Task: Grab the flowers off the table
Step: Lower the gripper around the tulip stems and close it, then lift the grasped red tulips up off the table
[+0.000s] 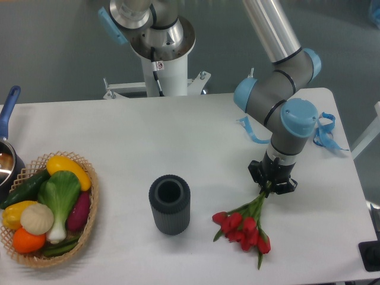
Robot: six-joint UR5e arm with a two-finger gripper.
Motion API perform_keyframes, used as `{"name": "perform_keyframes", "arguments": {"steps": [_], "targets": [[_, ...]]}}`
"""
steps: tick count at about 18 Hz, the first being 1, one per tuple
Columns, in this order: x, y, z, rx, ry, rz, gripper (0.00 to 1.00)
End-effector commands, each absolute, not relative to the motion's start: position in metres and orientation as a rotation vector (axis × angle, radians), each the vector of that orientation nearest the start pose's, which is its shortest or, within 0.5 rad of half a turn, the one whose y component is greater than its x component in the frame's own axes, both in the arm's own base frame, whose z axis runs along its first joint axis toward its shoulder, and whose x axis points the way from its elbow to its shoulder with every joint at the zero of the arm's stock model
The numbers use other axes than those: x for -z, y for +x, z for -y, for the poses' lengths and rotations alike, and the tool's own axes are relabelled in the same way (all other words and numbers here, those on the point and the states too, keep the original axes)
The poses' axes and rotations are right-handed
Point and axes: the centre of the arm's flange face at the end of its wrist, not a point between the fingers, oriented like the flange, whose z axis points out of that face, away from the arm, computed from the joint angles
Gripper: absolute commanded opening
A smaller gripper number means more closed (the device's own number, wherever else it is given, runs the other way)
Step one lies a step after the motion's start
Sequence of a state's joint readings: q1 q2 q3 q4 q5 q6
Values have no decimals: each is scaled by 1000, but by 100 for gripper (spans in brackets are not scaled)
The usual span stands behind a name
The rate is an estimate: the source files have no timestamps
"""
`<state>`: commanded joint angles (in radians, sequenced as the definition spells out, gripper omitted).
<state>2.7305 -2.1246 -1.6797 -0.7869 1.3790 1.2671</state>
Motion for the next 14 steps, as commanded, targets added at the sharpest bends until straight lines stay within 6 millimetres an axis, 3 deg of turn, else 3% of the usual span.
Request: {"name": "perform_keyframes", "arguments": {"steps": [3,5,10,14], "targets": [[-210,-537,-398,-100,-2899,-166,3],[-229,-545,-396,-146,-2877,-158,4],[-330,-544,-380,-255,-2658,-137,3],[-395,-533,-387,-211,-2446,-17,3]]}}
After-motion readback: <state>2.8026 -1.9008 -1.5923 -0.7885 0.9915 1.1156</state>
